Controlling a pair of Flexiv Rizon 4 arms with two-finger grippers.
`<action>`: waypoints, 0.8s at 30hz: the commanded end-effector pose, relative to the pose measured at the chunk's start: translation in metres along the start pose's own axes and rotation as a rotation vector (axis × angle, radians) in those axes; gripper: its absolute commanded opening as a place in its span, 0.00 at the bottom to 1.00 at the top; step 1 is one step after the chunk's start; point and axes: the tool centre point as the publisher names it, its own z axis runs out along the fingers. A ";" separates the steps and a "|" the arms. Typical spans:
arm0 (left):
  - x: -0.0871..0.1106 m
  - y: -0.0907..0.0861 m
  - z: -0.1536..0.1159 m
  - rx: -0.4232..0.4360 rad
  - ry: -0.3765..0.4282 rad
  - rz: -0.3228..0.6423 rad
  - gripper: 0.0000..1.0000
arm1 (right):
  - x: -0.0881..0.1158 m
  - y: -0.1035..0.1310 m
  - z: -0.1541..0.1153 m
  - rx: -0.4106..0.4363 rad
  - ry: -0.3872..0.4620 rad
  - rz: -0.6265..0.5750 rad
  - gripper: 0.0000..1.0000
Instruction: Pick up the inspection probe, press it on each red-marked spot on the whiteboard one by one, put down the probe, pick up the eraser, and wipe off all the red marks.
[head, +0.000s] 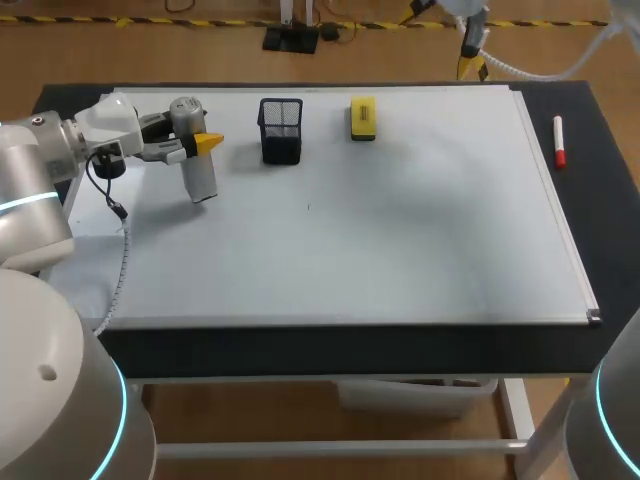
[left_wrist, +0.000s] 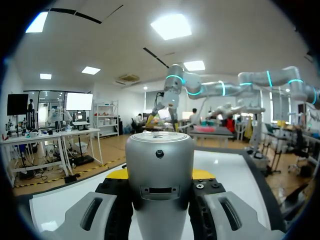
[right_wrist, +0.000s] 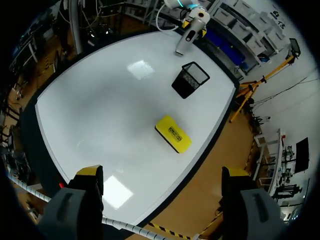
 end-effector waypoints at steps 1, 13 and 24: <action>0.000 -0.001 -0.001 -0.001 0.001 0.000 0.00 | 0.004 0.001 -0.017 0.000 -0.024 0.014 1.00; 0.000 -0.001 -0.001 -0.001 0.001 0.000 0.00 | 0.002 0.004 -0.034 -0.066 -0.068 0.009 1.00; 0.000 -0.001 -0.001 -0.001 0.001 0.000 0.00 | 0.002 0.004 -0.034 -0.066 -0.068 0.009 1.00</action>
